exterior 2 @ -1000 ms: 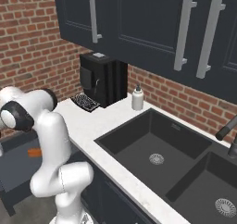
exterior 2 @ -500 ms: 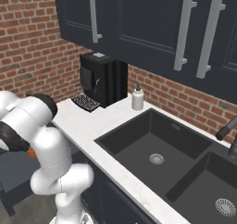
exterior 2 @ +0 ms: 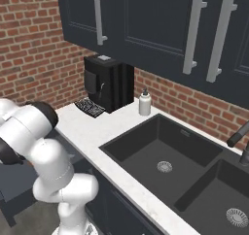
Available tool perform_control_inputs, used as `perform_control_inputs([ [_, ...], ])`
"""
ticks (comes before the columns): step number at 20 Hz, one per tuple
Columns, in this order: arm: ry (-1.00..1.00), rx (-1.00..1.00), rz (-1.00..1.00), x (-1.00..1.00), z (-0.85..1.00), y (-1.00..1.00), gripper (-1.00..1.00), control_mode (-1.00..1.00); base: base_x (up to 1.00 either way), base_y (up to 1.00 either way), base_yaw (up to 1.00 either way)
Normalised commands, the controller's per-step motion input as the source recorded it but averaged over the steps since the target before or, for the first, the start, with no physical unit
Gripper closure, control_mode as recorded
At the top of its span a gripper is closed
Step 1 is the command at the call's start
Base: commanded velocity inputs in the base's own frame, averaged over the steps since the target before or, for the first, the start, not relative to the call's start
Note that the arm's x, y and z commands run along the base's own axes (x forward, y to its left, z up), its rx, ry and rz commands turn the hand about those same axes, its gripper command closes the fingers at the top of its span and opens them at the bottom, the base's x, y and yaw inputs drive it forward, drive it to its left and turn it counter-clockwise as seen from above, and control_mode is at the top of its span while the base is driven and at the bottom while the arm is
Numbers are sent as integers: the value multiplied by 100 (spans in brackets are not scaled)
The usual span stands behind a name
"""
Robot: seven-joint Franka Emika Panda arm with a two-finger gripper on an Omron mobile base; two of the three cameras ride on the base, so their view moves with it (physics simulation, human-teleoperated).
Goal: Pick up the knife from the drawer and place it on the cutting board. Then place the meat from the plate to the cutting board.
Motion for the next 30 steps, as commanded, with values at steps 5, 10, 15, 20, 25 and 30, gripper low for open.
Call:
perform_control_inputs([
  [5,0,-2,-33,16,0,-32,-100,-100,0,0,0],
  [10,0,0,-18,0,0,-50,-100,-100,0,0,0],
  [15,0,0,-12,0,0,-64,-100,-100,0,0,0],
  [20,6,0,-11,5,-1,-58,-100,-100,0,0,0],
  [25,7,-2,-9,28,-19,-11,-100,-100,0,0,0],
  [30,4,-4,-12,35,-28,0,-100,-100,0,0,0],
])
